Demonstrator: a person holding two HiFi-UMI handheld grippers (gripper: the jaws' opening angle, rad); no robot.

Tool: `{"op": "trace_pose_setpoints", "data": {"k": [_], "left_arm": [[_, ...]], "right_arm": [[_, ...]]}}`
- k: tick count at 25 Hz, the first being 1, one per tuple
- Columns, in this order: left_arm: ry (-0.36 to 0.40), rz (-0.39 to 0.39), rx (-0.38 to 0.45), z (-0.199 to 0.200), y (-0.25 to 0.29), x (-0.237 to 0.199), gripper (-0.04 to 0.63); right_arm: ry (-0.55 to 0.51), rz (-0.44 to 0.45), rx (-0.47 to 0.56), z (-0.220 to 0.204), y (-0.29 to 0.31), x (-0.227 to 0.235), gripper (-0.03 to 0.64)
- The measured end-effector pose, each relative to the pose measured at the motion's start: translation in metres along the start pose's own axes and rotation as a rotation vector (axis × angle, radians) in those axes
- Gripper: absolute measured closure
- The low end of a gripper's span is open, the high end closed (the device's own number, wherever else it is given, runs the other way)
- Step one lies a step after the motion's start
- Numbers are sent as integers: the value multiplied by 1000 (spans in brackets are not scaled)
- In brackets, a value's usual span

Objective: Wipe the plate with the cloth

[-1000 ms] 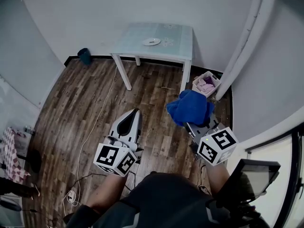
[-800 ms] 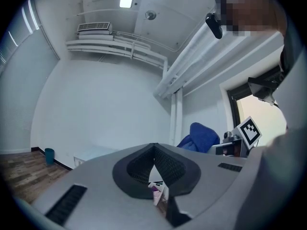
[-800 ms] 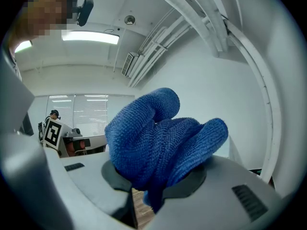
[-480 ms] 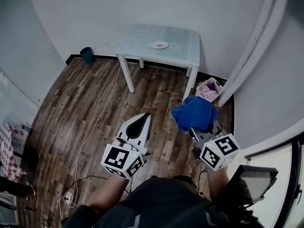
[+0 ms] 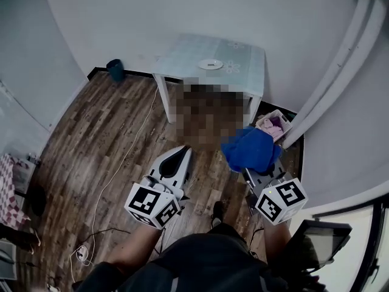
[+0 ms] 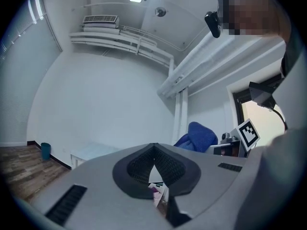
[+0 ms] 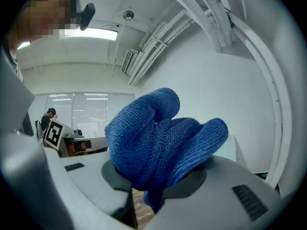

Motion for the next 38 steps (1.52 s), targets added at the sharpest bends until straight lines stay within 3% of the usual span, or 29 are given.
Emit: {"op": "trace_pose_setpoints", "data": {"k": [13,20,29,38], "left_arm": [[4,106,-5,11,117,-44,586],[-10,112,5,15,180,-50,586],[-7,130,-35,10,218,-78,586],[-3,99,-14,16,249,-148,586]], "right_arm": [[-3,62,-9,23,73,109,499],[22,84,-8,30,102,163,499],[34,118,-22,29,147,191,499],[32,69,-32,30,218,200,499]]}}
Point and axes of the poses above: the fingertips, and each gripper's own axes: y forward along the fingers, x to its right, z out of its top, the point moved 8 cm from there along -y, backward along the fingers, and after that the axes turned 1 degree about y, right-handed, at the moved point
